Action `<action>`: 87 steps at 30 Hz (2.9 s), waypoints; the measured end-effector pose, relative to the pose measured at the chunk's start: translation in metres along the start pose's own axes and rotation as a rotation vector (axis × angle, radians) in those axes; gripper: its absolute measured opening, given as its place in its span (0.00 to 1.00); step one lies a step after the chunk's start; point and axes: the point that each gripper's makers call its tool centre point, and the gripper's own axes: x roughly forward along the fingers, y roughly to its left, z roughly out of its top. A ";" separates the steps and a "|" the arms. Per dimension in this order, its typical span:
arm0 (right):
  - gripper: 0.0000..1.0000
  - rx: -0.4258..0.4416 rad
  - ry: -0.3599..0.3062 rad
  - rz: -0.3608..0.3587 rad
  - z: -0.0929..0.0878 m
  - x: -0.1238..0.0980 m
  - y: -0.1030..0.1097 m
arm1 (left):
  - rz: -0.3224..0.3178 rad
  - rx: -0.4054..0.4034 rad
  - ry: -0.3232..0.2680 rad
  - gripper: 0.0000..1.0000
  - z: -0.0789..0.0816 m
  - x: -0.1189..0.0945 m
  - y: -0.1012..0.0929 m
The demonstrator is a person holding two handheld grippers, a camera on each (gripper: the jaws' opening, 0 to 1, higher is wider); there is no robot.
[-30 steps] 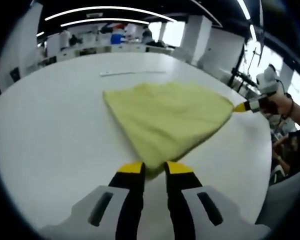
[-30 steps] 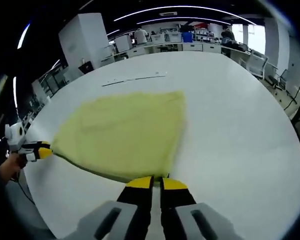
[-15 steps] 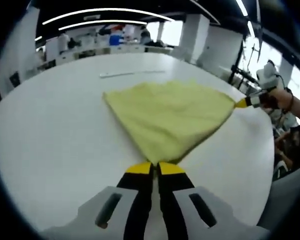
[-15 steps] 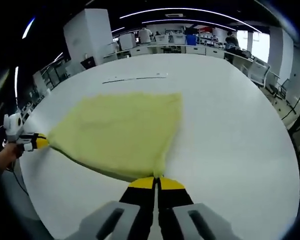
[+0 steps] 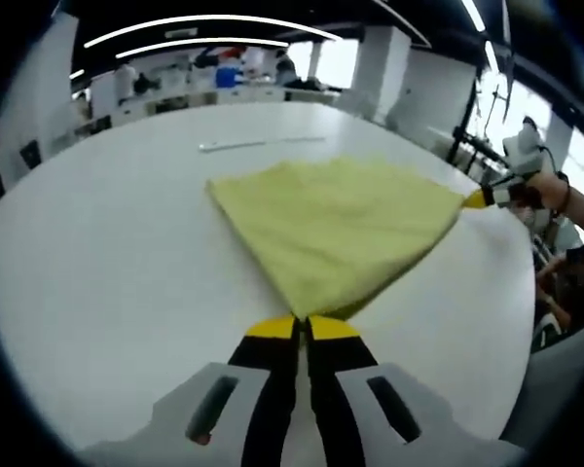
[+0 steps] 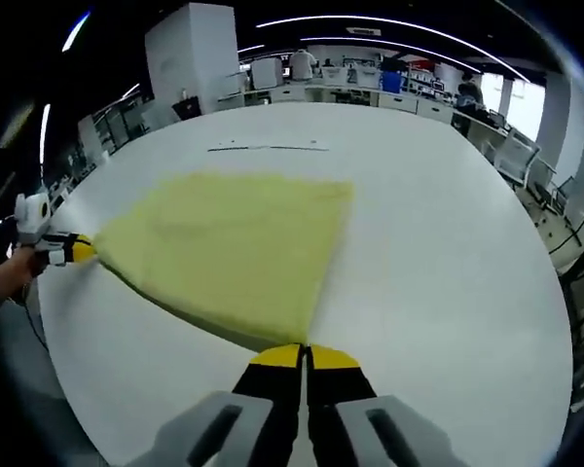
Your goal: Fold the garment on the visible template until the final outline fits inside the template.
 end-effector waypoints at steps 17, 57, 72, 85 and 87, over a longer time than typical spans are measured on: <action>0.00 -0.043 0.035 0.057 -0.015 -0.007 0.009 | -0.017 0.045 0.029 0.00 -0.011 -0.012 -0.004; 0.00 0.079 0.004 0.113 -0.039 -0.024 0.026 | -0.009 0.036 0.062 0.00 -0.035 -0.042 -0.019; 0.46 0.105 -0.108 0.106 -0.006 -0.038 0.028 | 0.035 -0.035 -0.001 0.45 -0.018 -0.057 -0.015; 0.86 0.009 -0.169 0.179 0.028 -0.081 0.056 | 0.022 -0.042 -0.071 0.76 0.019 -0.089 -0.034; 0.88 -0.003 -0.177 0.191 0.031 -0.090 0.062 | 0.009 -0.052 -0.078 0.81 0.022 -0.092 -0.038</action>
